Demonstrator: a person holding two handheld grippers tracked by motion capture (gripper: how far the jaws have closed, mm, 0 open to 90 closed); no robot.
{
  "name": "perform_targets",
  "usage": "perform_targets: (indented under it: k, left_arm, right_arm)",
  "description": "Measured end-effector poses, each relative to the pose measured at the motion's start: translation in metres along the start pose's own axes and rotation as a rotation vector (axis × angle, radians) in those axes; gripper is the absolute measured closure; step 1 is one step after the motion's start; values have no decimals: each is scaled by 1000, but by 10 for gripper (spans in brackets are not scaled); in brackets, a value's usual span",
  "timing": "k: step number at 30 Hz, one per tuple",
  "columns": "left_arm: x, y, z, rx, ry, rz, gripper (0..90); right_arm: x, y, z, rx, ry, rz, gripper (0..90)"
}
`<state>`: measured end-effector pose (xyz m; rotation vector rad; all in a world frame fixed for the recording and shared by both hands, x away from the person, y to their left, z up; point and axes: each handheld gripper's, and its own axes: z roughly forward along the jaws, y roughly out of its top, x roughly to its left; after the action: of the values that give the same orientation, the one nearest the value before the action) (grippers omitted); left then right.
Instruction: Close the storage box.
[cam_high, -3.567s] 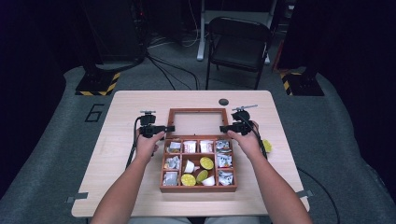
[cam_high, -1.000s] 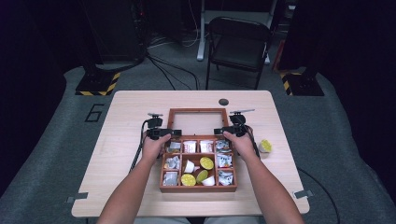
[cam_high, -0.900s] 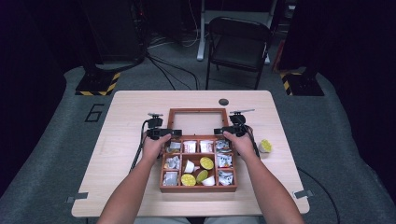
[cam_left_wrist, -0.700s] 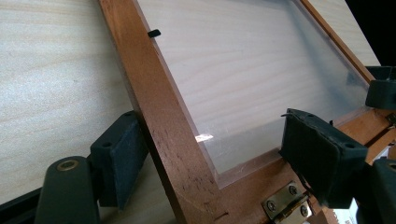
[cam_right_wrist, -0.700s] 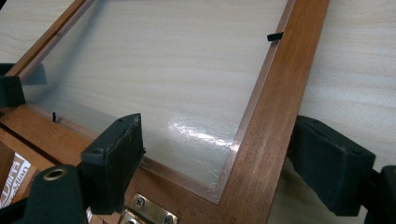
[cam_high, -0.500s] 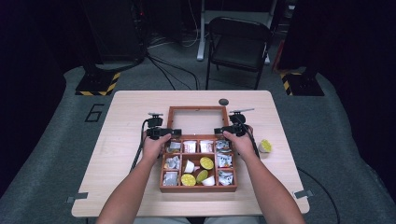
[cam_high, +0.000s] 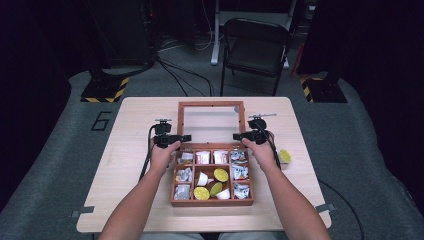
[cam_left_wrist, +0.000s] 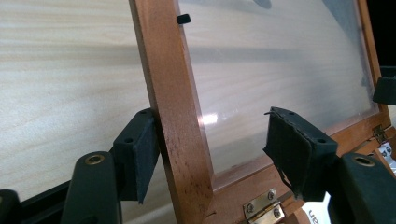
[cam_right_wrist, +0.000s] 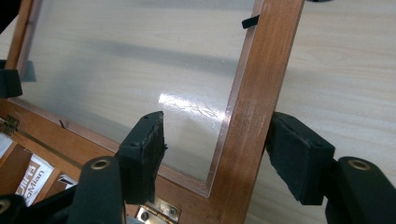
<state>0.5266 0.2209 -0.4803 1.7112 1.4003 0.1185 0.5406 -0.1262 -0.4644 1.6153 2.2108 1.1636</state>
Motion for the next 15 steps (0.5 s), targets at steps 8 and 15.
perform_targets:
  k: [8, 15]
  left_arm:
    - [-7, 7, -17, -61, -4, 16, 390]
    - [-18, 13, -26, -52, 19, 65, 374]
  right_arm:
    - [11, 6, -18, -31, -3, -62, 379]
    - [16, 8, -30, -45, 5, -66, 379]
